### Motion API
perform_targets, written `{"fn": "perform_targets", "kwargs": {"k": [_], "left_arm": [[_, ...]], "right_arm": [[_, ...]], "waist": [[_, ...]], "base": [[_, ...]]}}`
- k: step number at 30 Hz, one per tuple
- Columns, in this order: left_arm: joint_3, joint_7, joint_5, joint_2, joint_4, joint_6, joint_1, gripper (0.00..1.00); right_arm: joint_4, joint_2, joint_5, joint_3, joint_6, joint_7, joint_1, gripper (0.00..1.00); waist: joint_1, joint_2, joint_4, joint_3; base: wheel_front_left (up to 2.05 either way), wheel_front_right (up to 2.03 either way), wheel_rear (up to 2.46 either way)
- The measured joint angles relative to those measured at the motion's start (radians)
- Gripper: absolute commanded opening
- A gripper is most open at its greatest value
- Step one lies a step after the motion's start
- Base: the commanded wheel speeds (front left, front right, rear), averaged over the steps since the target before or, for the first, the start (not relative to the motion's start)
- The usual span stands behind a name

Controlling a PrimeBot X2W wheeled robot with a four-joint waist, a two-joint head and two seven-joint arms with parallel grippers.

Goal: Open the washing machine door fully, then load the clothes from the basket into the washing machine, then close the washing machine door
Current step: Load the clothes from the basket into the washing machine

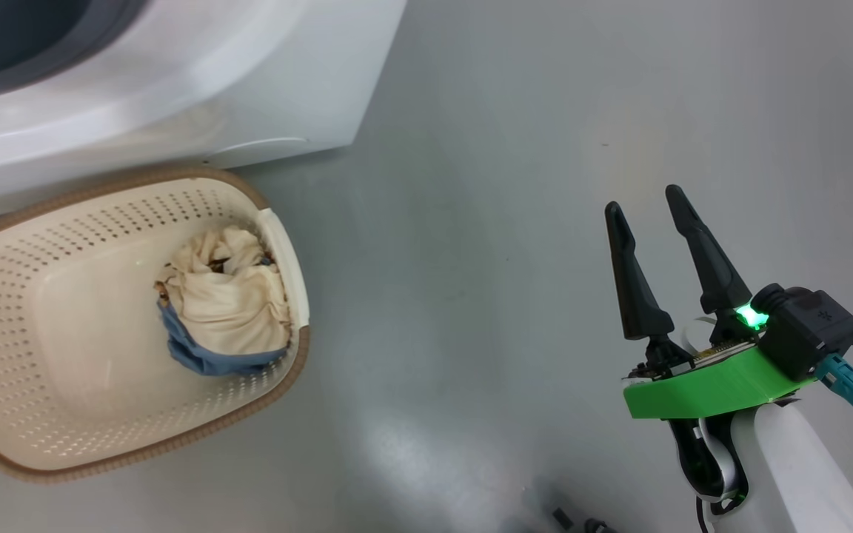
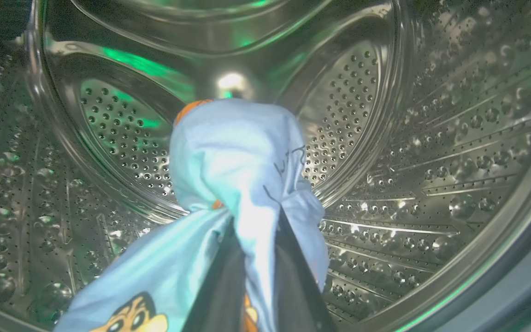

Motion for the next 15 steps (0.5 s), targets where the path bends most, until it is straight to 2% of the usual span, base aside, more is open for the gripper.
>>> {"fn": "perform_targets", "kwargs": {"k": [1, 15], "left_arm": [[0.0, 0.0, 0.0, 0.0, 0.0, 0.0, 0.0, 1.0], [0.035, 0.0, 0.047, -0.01, 0.014, 0.0, -0.002, 1.0]], "right_arm": [[0.0, 0.0, 0.0, 0.0, 0.0, 0.0, 0.0, 1.0], [-0.002, 0.009, 0.017, -0.001, 0.0, 0.0, -0.001, 1.0]], "waist": [[0.0, 0.0, 0.0, 0.0], [-0.0001, 0.0, -0.009, 0.015]], "base": [[0.0, 0.0, 0.0], [0.0, 0.0, 0.0]]}}
